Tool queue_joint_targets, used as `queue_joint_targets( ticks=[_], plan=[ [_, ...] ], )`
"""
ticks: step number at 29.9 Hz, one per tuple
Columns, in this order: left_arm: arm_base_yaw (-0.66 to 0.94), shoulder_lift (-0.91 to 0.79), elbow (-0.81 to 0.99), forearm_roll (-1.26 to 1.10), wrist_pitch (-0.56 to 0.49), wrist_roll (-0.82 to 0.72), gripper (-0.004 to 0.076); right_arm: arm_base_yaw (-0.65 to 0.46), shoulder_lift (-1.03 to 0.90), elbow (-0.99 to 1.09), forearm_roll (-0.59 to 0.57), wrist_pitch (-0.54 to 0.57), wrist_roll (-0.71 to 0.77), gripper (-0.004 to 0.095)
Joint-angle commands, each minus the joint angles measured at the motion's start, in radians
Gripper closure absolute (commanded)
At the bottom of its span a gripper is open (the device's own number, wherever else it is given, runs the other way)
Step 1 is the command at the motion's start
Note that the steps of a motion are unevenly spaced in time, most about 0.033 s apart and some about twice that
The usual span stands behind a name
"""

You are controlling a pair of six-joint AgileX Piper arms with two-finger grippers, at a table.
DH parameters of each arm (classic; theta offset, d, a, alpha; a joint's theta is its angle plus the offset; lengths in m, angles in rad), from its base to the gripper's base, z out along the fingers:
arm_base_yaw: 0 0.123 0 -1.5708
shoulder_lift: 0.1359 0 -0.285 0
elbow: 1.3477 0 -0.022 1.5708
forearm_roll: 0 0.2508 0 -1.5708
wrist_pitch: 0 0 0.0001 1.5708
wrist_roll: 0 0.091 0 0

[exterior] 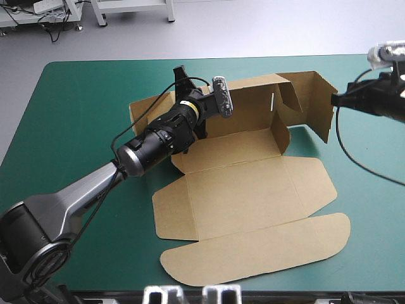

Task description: Fold the box

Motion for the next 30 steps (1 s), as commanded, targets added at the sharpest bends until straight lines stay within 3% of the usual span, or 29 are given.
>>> queue_joint_targets(
  ticks=[1,17,30],
  plan=[
    [-0.03,-0.051,-0.013,0.044,-0.046,-0.035,0.0734,0.002,0.123,-0.154,0.054,-0.022,-0.035,0.0928],
    [-0.073,-0.051,0.093,0.155,-0.09,-0.159,0.0734,0.002,0.674,-0.71,0.178,0.187,-0.061,0.0927],
    [-0.073,-0.051,0.093,0.175,-0.095,-0.191,0.0734,0.002,0.807,-0.713,0.128,0.319,-0.044,0.0927]
  ],
)
